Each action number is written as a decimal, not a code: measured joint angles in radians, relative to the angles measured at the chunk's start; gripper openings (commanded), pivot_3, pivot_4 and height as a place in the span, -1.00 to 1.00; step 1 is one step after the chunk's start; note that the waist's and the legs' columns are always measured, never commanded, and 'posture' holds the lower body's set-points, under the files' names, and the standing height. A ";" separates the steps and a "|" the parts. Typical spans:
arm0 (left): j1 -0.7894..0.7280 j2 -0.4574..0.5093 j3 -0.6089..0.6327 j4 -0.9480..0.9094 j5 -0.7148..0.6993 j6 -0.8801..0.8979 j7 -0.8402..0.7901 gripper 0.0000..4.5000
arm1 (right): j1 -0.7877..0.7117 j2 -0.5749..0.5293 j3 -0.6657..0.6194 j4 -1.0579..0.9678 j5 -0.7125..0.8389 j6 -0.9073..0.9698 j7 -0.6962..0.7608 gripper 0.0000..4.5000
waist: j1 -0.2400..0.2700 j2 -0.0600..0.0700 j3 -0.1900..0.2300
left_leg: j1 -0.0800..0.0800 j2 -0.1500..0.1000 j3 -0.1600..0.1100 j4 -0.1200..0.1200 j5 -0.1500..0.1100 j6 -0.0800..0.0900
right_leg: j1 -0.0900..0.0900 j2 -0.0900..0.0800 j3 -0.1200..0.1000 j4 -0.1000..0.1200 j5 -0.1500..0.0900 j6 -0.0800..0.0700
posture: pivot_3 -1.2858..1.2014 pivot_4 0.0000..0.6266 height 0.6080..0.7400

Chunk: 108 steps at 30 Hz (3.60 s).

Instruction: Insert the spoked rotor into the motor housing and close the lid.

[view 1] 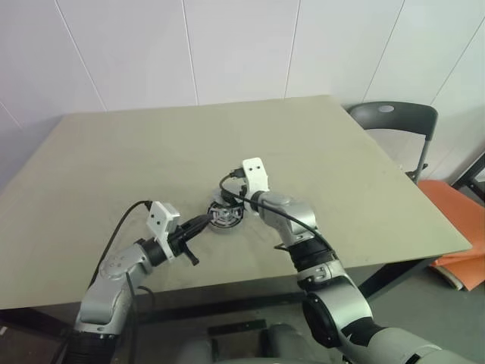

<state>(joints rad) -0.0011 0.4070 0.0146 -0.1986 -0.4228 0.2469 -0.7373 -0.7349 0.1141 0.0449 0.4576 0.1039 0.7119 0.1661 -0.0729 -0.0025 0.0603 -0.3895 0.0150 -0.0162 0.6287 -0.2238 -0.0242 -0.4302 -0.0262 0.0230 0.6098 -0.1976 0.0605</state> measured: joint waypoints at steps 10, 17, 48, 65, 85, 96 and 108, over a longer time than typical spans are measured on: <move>0.000 -0.005 0.000 0.000 0.004 0.000 0.002 -1.00 | -0.008 0.000 -0.008 0.021 0.044 0.000 0.001 0.98 | 0.000 0.000 0.000 | 0.000 0.000 0.000 0.000 0.000 0.000 | 0.000 0.000 0.000 0.000 0.000 0.000 | 0.03 -1.00 1.00; 0.000 -0.005 0.000 0.001 0.019 0.000 0.002 -1.00 | -0.014 0.000 -0.008 0.025 0.077 0.027 0.038 0.98 | -0.002 0.000 0.000 | 0.000 0.000 0.000 0.000 0.000 0.000 | 0.000 0.000 0.000 0.000 0.000 0.000 | 0.03 -1.00 1.00; 0.000 -0.005 0.000 0.001 0.022 0.000 0.021 -1.00 | -0.024 0.000 0.022 0.028 0.077 0.023 0.070 0.44 | -0.005 0.000 0.000 | -0.001 0.001 -0.001 -0.007 0.000 0.000 | 0.000 0.001 -0.002 -0.008 0.000 0.000 | 0.03 -1.00 1.00; -0.008 -0.021 0.097 -0.041 -0.125 0.043 0.026 -1.00 | 0.028 -0.100 0.097 -0.013 0.112 -0.140 0.400 0.44 | -0.022 0.000 0.000 | -0.001 0.000 -0.001 -0.007 0.000 0.000 | 0.001 0.001 -0.002 -0.010 0.000 0.000 | 0.03 -1.00 1.00; 0.047 0.123 0.176 -0.057 -0.176 0.071 -0.074 -1.00 | 0.060 -0.293 0.204 -0.002 0.111 -0.334 0.908 0.44 | -0.022 0.000 0.000 | -0.001 0.000 0.000 -0.007 0.000 0.000 | 0.001 0.001 -0.002 -0.009 0.000 0.000 | 0.03 -1.00 1.00; 0.073 0.121 0.192 -0.057 -0.153 0.047 -0.069 -1.00 | 0.057 -0.328 0.277 0.067 -0.028 -0.559 0.897 0.44 | -0.021 -0.001 0.000 | 0.000 0.000 0.000 -0.006 0.000 0.000 | 0.002 0.001 -0.001 -0.008 0.000 0.000 | 0.03 -1.00 1.00; 0.081 0.115 0.173 -0.056 -0.131 0.043 -0.074 -1.00 | 0.020 -0.328 0.268 0.132 -0.061 -0.590 0.885 0.44 | -0.018 -0.001 0.000 | 0.001 0.000 0.000 0.000 0.000 0.000 | 0.003 0.000 -0.001 -0.004 0.000 0.000 | 0.03 -1.00 1.00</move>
<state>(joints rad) 0.0804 0.5216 0.1874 -0.2550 -0.5539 0.2900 -0.8113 -0.7147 -0.2139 0.3130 0.5898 0.0429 0.1217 1.0508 -0.0912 -0.0031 0.0605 -0.3889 0.0148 -0.0165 0.6285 -0.2237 -0.0240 -0.4270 -0.0260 0.0217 0.6058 -0.1973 0.0605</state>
